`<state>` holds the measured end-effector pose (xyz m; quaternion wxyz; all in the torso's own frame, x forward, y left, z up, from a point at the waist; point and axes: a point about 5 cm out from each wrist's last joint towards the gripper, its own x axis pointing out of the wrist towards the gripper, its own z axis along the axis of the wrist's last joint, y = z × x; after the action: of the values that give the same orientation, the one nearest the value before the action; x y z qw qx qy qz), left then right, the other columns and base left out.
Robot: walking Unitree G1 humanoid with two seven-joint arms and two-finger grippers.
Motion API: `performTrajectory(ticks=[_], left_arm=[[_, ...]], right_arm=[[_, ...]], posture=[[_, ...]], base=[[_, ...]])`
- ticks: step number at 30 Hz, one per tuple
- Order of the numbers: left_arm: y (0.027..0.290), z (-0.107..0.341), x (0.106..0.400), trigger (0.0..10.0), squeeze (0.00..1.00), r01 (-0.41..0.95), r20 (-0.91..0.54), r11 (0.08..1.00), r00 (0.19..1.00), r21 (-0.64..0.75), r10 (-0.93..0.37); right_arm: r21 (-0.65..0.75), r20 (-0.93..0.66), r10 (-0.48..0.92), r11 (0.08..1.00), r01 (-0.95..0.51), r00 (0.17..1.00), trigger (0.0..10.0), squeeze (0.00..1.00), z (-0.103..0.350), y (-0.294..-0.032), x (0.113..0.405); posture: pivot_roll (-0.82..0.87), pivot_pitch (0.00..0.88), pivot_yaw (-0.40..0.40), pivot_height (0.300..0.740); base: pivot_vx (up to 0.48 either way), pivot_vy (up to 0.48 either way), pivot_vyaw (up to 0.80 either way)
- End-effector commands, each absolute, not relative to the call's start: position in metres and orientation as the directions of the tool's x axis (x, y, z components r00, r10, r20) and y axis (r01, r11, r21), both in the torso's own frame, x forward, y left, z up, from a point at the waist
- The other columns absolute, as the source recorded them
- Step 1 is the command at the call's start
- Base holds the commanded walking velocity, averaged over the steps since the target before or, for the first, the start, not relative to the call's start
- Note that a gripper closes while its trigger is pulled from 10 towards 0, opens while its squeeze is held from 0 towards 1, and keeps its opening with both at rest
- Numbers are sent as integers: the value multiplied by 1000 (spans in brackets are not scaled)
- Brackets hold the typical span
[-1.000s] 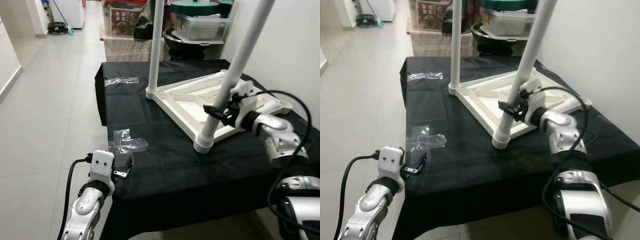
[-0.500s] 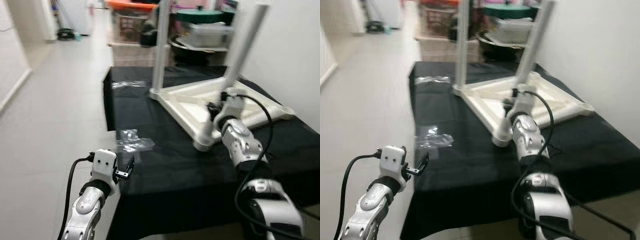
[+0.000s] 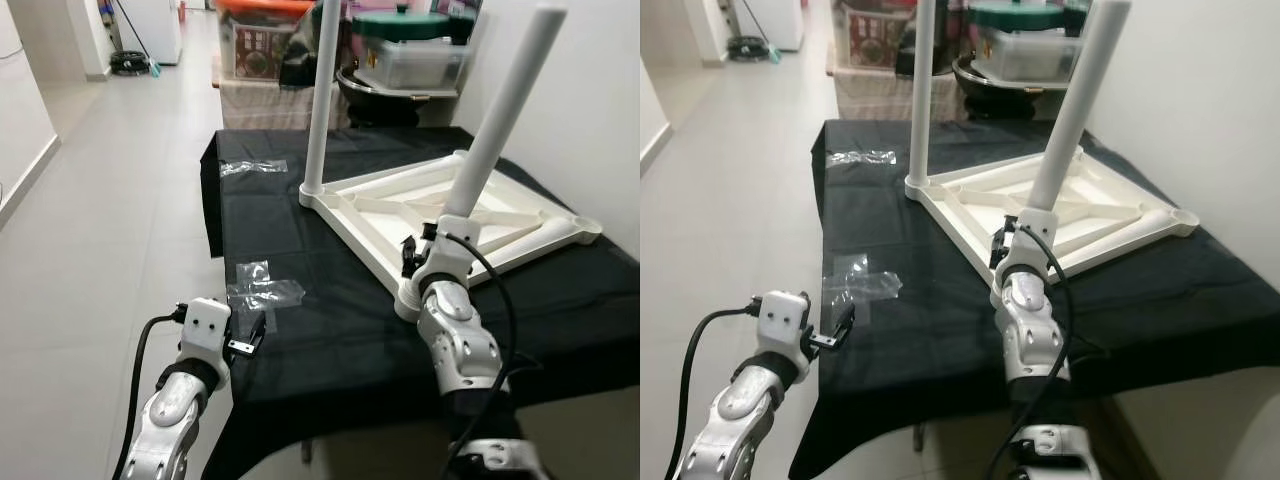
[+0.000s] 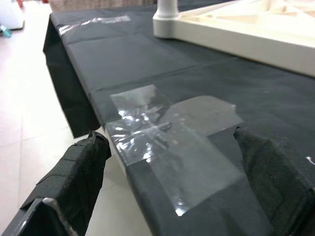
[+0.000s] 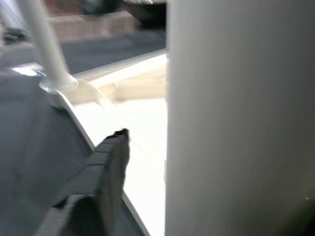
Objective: Building children table
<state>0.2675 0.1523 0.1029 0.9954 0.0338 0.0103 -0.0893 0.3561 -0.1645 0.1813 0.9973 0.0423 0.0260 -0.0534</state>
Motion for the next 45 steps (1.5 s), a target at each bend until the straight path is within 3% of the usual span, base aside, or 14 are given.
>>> performTrajectory(ticks=[1,13,14,16,17,25,29,35,36,37,40,41,42,45], left_arm=[[152,99,266,10000,0,186,-41,981,982,65,-183],[150,99,267,10000,0,193,-39,979,981,65,-191],[149,99,267,10000,0,193,-38,979,981,65,-191],[149,99,267,10000,0,193,-38,979,981,66,-191],[150,99,267,10000,0,192,-38,979,981,66,-189],[151,99,265,10000,0,191,-42,979,981,69,-188],[151,98,265,10000,0,200,-49,977,979,74,-197],[147,100,267,10000,0,202,-44,977,979,70,-199],[146,101,267,10000,0,204,-40,976,979,69,-202],[147,101,267,10000,0,205,-40,976,978,69,-203],[149,100,267,10000,0,203,-42,977,979,71,-200],[150,99,267,10000,0,200,-45,977,979,72,-197],[151,99,266,10000,0,198,-46,978,980,72,-195],[151,99,265,10000,0,195,-46,978,980,68,-192]], right_arm=[[102,19,30,994,-32,999,10000,0,202,-157,360],[-101,7,495,865,-492,869,9098,0,228,-194,375],[-83,-31,489,868,-490,872,2549,0,222,-192,378],[-72,-50,467,880,-469,883,2549,0,218,-191,380],[-48,-61,447,892,-450,892,0,0,212,-187,381],[67,-117,386,922,-380,915,0,0,181,-163,379],[-18,-328,-332,938,345,885,0,0,134,-183,357],[-3,-349,-413,898,439,841,0,0,130,-170,349],[26,-360,-369,914,404,857,3529,0,131,-159,349],[67,-359,-298,937,343,884,10000,0,134,-147,351],[127,-319,-203,959,253,926,10000,0,143,-133,354],[140,-272,-192,961,237,943,10000,282,151,-135,356],[153,-234,-171,965,210,957,10000,1000,159,-139,358],[196,-157,-45,978,76,987,10000,965,179,-148,368]], posture=[[58,0,-106,740],[52,0,-106,740],[61,0,-112,740],[61,0,-112,740],[66,0,-113,740],[78,0,-112,740],[67,0,-109,740],[71,0,-108,740],[70,0,-109,740],[70,0,-109,740],[67,0,-113,740],[66,0,-115,740],[67,0,-118,740],[64,0,-118,740]], base=[[0,0,0],[0,0,0],[0,0,0],[0,0,0],[0,0,0],[0,0,0],[0,0,0],[0,0,0],[0,0,0],[0,0,0],[0,0,0],[0,0,0],[0,0,0],[0,0,0]])
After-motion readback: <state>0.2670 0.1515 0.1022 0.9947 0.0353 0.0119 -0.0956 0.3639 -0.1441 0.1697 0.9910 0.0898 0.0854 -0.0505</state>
